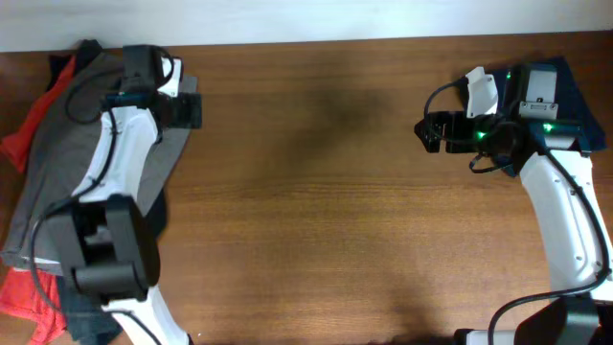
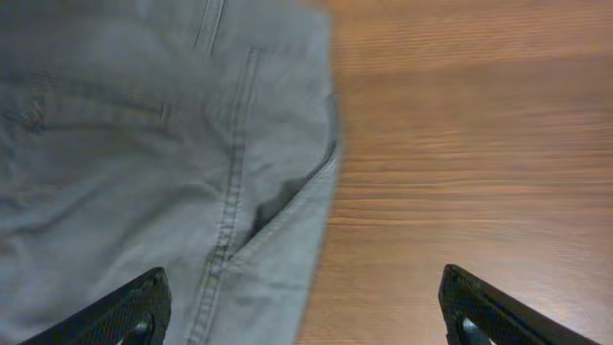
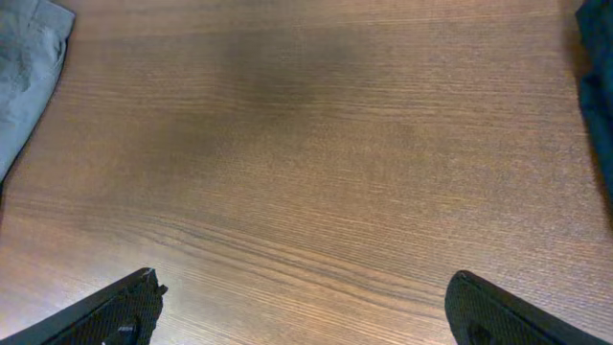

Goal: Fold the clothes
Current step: 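Reach the left gripper to the grey shorts on the pile, then grasp the grey shorts with the left gripper and drag them to table center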

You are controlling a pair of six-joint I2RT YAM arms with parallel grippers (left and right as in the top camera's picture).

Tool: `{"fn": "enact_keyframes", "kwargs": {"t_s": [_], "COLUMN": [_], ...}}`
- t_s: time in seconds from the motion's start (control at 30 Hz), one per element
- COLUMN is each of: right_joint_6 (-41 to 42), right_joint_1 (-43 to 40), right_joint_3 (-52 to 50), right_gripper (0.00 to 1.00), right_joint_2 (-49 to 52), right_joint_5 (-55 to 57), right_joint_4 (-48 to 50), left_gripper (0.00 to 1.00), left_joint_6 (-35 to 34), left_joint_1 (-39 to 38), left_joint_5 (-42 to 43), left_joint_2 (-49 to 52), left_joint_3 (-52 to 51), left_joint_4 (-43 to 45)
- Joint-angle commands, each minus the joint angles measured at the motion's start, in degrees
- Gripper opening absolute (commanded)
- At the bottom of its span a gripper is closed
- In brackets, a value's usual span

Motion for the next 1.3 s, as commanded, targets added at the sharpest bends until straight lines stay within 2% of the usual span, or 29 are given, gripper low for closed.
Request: {"fn": "enact_keyframes", "kwargs": {"t_s": [0.0,0.13,0.3,0.4,0.5,0.53,0.57,0.6,0.73,0.8,1.03,1.27], "right_joint_6": [-0.4,-0.4,-0.4,-0.4,-0.4,-0.4,-0.4,-0.4,-0.4,-0.4,-0.4,-0.3], "right_joint_1": [-0.3,-0.3,-0.3,-0.3,-0.3,-0.3,-0.3,-0.3,-0.3,-0.3,-0.3,-0.3], "right_joint_3": [1.2,1.2,1.1,1.1,1.1,1.1,1.1,1.1,1.1,1.1,1.1,1.1], "right_gripper": [0.99,0.99,0.99,0.99,0.99,0.99,0.99,0.99,0.99,0.99,0.99,0.99], "right_joint_2": [0.2,0.2,0.2,0.2,0.2,0.3,0.4,0.4,0.4,0.4,0.4,0.4], "right_joint_5": [-0.7,-0.7,-0.7,-0.7,-0.7,-0.7,-0.7,-0.4,0.2,0.2,0.2,0.1], "right_joint_4": [-0.7,-1.5,-2.3,-2.3,-2.3,-2.3,-2.3,-2.3,-2.3,-2.2,-2.2,-0.9], "left_gripper": [0.83,0.78,0.6,0.55,0.42,0.31,0.25,0.16,0.01,0.01,0.01,0.01], "left_joint_6": [-1.0,-0.9,-0.7,-0.7,-0.7,-0.8,-0.7,-0.8,-0.7,-0.7,-0.7,2.6], "left_joint_1": [1.8,2.9,3.0,3.0,3.0,3.0,3.0,3.0,3.0,3.0,1.9,-4.6], "left_joint_5": [-3.5,-3.4,-3.9,-3.9,-3.9,-3.9,-3.9,-3.9,-3.9,-3.9,-3.8,-3.2], "left_joint_2": [5.4,7.9,12.3,14.5,15.4,15.4,15.3,15.3,15.3,15.3,15.2,15.2], "left_joint_3": [0.8,0.8,0.8,0.8,0.8,0.8,1.0,1.5,5.8,9.8,33.4,59.4], "left_joint_4": [2.0,2.8,1.9,1.7,2.0,2.2,2.2,2.1,-1.9,-5.5,-21.4,-35.0]}}
